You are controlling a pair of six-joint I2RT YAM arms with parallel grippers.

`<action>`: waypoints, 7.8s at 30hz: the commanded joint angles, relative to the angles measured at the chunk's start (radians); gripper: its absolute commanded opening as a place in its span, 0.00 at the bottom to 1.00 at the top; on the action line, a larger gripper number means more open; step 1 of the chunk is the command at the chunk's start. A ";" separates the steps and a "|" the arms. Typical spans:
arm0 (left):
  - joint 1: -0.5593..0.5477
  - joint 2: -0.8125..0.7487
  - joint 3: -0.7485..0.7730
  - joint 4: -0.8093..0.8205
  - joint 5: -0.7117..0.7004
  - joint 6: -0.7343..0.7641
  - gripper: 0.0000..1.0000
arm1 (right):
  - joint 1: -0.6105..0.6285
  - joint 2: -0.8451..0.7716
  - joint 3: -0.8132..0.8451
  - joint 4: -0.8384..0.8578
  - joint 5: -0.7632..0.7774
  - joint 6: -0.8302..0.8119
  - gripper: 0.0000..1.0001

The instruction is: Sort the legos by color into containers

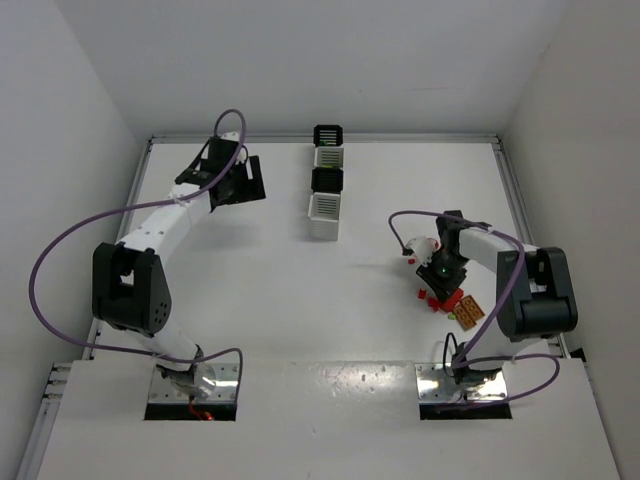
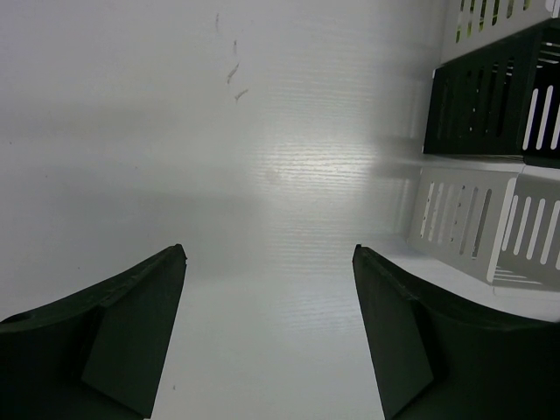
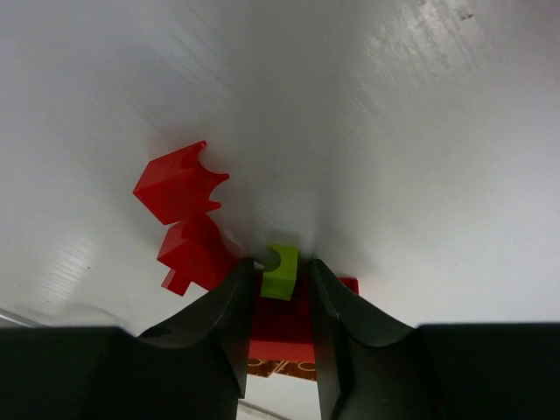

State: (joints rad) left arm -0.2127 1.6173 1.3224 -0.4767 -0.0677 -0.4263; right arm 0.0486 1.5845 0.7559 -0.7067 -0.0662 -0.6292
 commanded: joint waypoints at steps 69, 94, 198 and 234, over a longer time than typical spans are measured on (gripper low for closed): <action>0.190 0.015 0.060 0.029 0.263 0.136 1.00 | 0.287 0.492 1.197 0.161 -0.277 0.443 0.51; 0.003 -0.037 -0.061 0.104 0.218 0.222 1.00 | 0.114 -0.204 0.077 -0.663 -0.107 -0.313 0.16; 0.003 0.026 -0.008 0.132 0.129 0.176 1.00 | 0.185 0.320 1.135 -0.230 -0.540 0.255 0.00; 0.003 0.201 0.210 0.133 0.128 0.213 1.00 | 0.327 0.855 1.557 0.306 -0.216 0.582 0.46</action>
State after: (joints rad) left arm -0.2043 1.8034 1.4891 -0.3595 0.0479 -0.2218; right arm 0.3691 2.4634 2.2669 -0.4496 -0.2905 -0.0521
